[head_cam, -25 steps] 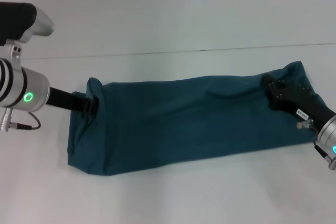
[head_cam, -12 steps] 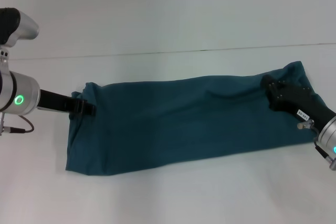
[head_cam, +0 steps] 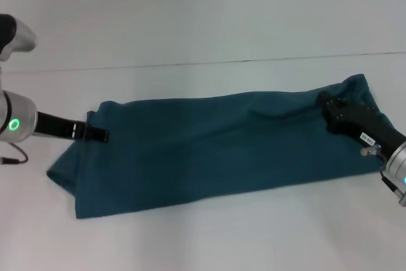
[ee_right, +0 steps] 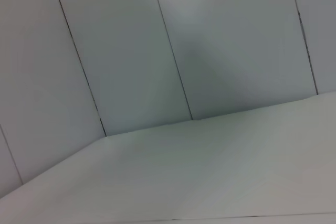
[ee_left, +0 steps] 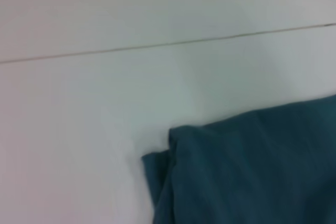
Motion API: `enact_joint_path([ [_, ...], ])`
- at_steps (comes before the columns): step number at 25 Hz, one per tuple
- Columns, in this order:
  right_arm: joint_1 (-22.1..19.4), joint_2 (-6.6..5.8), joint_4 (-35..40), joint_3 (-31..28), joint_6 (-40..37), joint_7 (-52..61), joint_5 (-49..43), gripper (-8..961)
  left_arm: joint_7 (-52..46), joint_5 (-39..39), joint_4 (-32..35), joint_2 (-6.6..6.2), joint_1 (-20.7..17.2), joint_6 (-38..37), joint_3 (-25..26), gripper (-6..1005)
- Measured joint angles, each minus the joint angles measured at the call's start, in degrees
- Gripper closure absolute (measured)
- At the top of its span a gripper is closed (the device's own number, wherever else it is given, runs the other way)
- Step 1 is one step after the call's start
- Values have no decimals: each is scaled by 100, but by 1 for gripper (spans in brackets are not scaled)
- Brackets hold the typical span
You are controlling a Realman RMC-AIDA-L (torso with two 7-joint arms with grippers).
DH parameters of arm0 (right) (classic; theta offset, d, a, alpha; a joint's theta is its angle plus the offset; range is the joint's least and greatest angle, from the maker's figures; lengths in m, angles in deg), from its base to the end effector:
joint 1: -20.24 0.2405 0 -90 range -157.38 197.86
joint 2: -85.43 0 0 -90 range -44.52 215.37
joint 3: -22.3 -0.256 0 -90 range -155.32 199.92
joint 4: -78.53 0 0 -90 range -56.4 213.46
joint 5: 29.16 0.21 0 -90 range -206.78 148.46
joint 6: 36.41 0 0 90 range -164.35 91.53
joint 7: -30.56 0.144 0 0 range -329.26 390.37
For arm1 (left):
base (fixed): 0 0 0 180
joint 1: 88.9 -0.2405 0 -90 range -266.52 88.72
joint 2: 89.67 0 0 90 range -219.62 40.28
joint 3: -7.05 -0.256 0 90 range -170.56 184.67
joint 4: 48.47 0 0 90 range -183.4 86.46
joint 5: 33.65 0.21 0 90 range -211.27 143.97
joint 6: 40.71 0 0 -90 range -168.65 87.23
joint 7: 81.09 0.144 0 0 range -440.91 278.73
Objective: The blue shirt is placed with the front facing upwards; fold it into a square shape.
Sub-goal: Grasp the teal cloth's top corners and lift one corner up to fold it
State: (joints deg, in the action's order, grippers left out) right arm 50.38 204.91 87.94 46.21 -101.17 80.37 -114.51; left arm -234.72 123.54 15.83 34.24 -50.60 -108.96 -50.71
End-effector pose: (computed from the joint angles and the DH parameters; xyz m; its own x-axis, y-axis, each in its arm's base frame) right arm 0.3212 0.3494 -0.0186 0.5383 -0.2295 -0.8109 -0.8092 -0.4095 -0.4213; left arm -0.2237 0.4100 0.0170 0.5206 0.8114 0.2658 0.7716 -0.3138 -0.5534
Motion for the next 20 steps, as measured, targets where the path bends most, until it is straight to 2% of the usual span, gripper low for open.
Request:
enact_joint_path([
  [6, 0, 1, 3, 0, 21, 1, -5, 930, -185, 272, -295, 2, 20, 259, -23, 119],
  [20, 0, 4, 70, 1, 30, 151, -17, 931, -356, 634, -740, -34, 147, 376, -67, 120],
])
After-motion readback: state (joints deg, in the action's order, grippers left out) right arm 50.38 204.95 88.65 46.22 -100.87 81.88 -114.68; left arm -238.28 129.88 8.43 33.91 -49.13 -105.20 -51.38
